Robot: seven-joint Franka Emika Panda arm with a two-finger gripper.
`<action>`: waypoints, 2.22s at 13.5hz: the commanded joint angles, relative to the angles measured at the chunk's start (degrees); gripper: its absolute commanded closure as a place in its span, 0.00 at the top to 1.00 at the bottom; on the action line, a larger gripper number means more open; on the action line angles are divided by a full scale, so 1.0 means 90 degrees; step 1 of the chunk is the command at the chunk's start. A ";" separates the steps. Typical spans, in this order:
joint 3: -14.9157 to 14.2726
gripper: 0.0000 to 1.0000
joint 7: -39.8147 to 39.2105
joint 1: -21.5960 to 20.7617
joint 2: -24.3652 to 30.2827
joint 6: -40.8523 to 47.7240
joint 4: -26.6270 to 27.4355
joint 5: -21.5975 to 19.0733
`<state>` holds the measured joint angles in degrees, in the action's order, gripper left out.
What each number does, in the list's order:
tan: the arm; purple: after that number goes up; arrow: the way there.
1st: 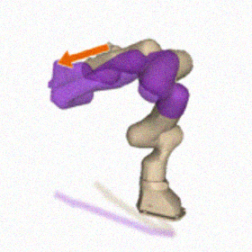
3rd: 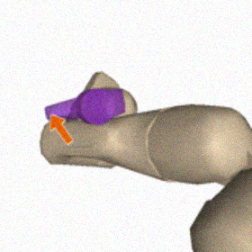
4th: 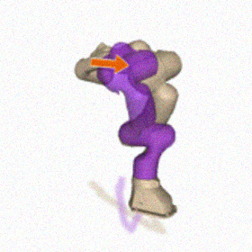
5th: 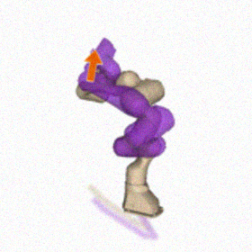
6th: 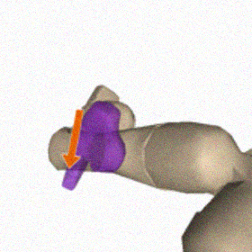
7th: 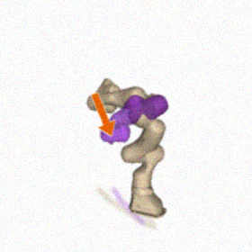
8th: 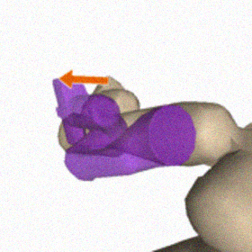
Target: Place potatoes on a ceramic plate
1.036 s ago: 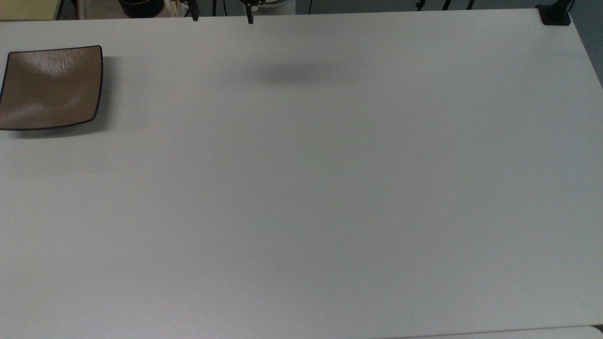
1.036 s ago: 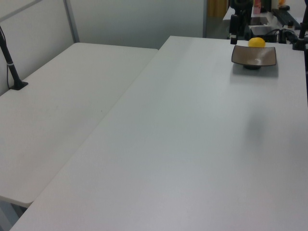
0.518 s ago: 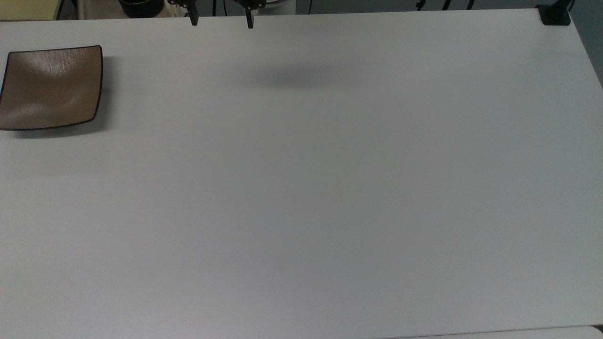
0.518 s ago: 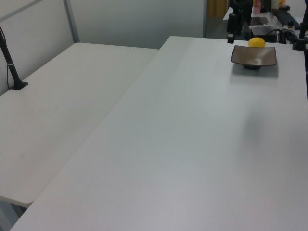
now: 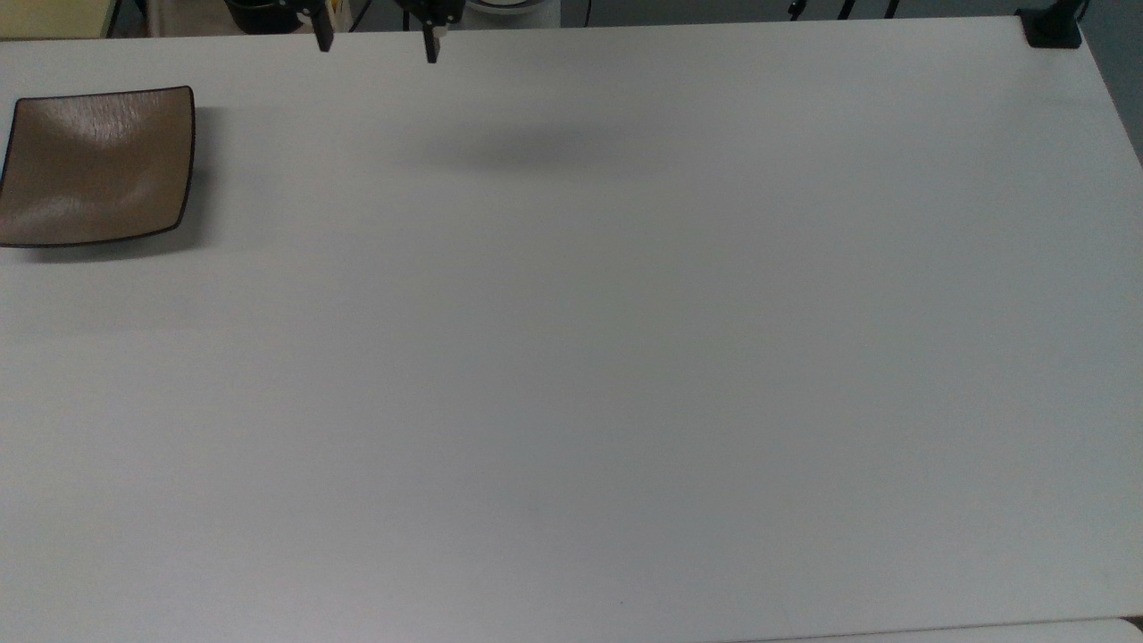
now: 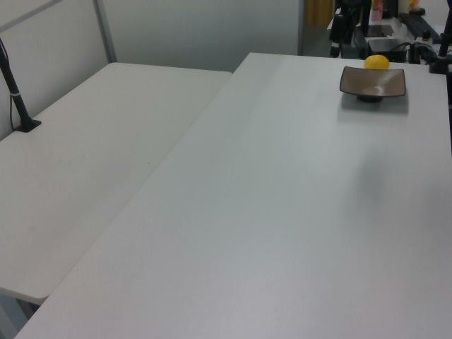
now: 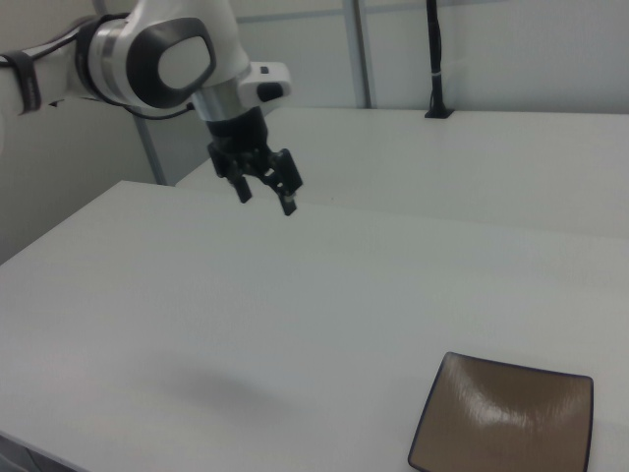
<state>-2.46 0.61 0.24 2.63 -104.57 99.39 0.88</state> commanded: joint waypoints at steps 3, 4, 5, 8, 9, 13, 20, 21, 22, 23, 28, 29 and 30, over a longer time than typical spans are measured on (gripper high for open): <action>-0.0401 1.00 -0.0477 0.0519 -0.0437 -0.1171 0.0158 0.0400; -0.0410 1.00 -0.0517 0.0733 -0.0641 -0.1570 0.0128 0.0545; -0.0410 1.00 -0.0517 0.0900 -0.0779 -0.1825 0.0118 0.0634; -0.0410 1.00 -0.0760 0.1398 -0.1365 -0.2714 0.0109 0.0976; -0.0401 1.00 -0.0896 0.1680 -0.1588 -0.3036 -0.0027 0.1015; -0.0391 1.00 -0.1970 0.2472 -0.2361 -0.3195 -0.0642 0.1025; -0.0391 1.00 -0.4302 0.3400 -0.3356 -0.3195 -0.1598 0.1025; -0.0391 1.00 -0.4557 0.3508 -0.3474 -0.3214 -0.1687 0.1035; -0.0391 1.00 -0.4947 0.3644 -0.3630 -0.3437 -0.1727 0.1025; -0.0391 1.00 -0.5173 0.3742 -0.3728 -0.3671 -0.1718 0.1025; -0.0391 1.00 -0.6423 0.4260 -0.4304 -0.4579 -0.1893 0.1015; -0.0391 1.00 -0.6435 0.4290 -0.4393 -0.4698 -0.1903 0.1016; -0.0391 1.00 -0.6445 0.4290 -0.4480 -0.4815 -0.1903 0.1016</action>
<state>-6.32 -55.16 37.93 -34.61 -144.57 84.03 9.44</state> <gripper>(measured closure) 0.000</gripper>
